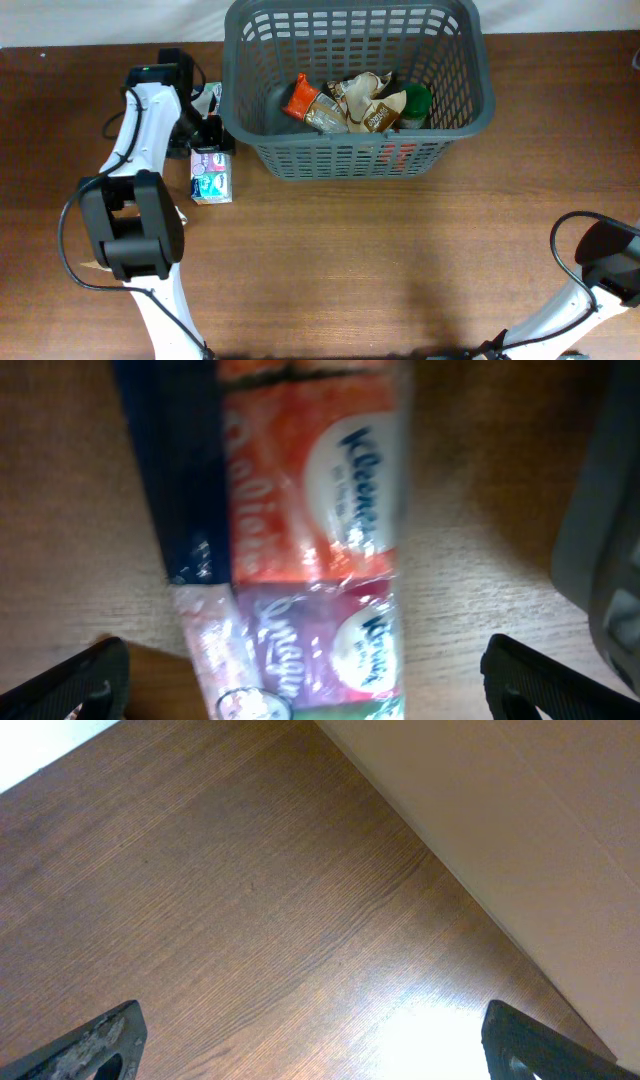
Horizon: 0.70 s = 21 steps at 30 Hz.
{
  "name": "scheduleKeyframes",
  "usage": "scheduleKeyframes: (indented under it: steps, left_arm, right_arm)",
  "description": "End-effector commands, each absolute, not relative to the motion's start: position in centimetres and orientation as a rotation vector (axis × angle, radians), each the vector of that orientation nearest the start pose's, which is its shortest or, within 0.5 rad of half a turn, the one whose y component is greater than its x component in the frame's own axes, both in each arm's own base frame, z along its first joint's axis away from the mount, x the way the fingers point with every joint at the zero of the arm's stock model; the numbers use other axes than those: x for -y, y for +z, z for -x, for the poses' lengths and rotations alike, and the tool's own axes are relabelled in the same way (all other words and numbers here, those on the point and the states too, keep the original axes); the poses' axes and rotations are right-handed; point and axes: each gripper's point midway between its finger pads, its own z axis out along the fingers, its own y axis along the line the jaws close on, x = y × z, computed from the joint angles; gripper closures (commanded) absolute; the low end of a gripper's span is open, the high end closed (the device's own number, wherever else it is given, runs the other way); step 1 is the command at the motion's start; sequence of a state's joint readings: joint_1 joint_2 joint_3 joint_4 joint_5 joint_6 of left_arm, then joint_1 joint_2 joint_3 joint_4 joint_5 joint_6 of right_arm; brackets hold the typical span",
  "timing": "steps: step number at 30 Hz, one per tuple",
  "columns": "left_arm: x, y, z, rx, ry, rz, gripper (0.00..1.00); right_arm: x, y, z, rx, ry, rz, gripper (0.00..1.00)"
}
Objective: Pack container
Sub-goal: 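Lower the left gripper and grasp the Kleenex tissue pack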
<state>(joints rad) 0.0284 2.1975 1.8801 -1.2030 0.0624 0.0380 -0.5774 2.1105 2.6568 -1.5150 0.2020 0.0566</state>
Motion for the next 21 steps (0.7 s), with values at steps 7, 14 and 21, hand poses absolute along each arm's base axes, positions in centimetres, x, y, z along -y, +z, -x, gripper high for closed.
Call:
scheduleKeyframes:
  steps: [7, 14, 21]
  left_arm:
    - [0.2, 5.6, -44.3, -3.083, -0.026, -0.031, 0.0]
    - [0.2, 4.3, -44.3, -3.107, -0.03, -0.031, 0.0]
    - [0.5, 1.0, -43.3, -3.201, -0.061, -0.012, 0.0]
  right_arm:
    - [28.6, 32.2, -37.3, -2.407, -0.468, -0.901, 0.01]
    - [28.6, 32.2, -37.3, -2.407, -0.468, -0.901, 0.01]
    - [28.6, 32.2, -37.3, -2.407, -0.468, -0.901, 0.01]
